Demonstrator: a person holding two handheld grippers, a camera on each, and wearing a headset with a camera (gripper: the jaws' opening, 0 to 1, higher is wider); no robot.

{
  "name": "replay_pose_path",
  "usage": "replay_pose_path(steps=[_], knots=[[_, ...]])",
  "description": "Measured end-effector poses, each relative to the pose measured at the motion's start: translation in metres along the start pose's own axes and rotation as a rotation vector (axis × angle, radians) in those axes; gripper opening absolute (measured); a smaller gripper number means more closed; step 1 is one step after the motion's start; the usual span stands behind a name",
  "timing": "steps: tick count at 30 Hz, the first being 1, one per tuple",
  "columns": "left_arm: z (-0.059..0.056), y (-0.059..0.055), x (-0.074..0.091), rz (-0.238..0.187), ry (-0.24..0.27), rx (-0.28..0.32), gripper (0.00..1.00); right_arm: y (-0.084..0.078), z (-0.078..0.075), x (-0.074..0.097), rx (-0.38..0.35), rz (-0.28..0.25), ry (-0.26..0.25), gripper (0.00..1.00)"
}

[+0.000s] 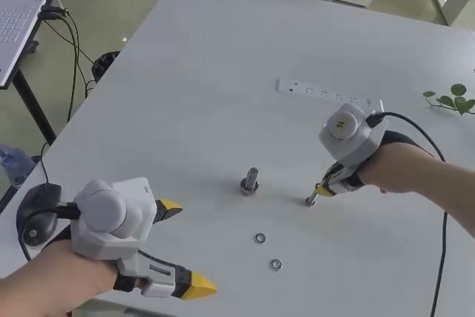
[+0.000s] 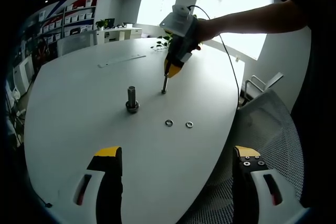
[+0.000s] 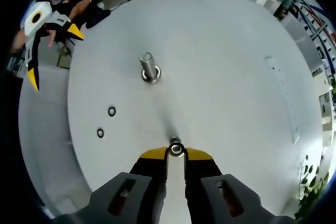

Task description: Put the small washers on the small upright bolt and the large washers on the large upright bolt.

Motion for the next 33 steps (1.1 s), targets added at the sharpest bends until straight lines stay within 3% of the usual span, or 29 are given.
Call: replay_pose_path(steps=[33], knots=[[0.003,-0.003,-0.002,0.013,-0.016,0.001,0.85,-0.003,-0.002,-0.021,0.019,0.012,0.003,0.12]])
Point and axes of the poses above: the centre of the closed fingertips' face, and the gripper's own axes: x roughly backward along the fingers, z roughly to its left, y roughly out of its top, the point moved 6 cm from there along x, roughly backward along the fingers, and after that the axes turned 11 degrees about -x, right-handed, at the moved point
